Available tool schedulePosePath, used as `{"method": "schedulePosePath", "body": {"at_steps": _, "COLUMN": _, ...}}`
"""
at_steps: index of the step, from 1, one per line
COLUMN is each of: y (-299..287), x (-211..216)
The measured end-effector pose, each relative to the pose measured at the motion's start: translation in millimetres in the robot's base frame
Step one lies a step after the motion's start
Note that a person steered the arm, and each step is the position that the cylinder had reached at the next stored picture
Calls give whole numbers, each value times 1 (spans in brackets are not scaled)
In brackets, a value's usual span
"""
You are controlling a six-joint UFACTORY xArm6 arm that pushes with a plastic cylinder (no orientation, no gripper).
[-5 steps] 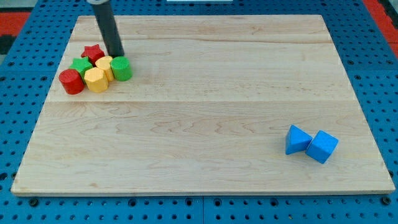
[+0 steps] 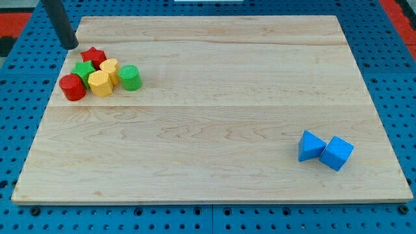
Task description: Move the red star to the top right of the yellow heart
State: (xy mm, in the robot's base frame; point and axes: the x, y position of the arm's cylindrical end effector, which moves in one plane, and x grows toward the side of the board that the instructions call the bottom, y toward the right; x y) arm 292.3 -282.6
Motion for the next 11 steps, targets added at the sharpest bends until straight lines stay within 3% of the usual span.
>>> {"method": "schedulePosePath", "body": {"at_steps": 2, "y": 29, "x": 45}}
{"method": "schedulePosePath", "body": {"at_steps": 3, "y": 38, "x": 45}}
{"method": "schedulePosePath", "body": {"at_steps": 4, "y": -9, "x": 44}}
{"method": "schedulePosePath", "body": {"at_steps": 6, "y": 48, "x": 28}}
{"method": "schedulePosePath", "body": {"at_steps": 8, "y": 34, "x": 23}}
{"method": "schedulePosePath", "body": {"at_steps": 9, "y": 52, "x": 6}}
{"method": "schedulePosePath", "body": {"at_steps": 10, "y": 109, "x": 11}}
{"method": "schedulePosePath", "body": {"at_steps": 11, "y": 112, "x": 14}}
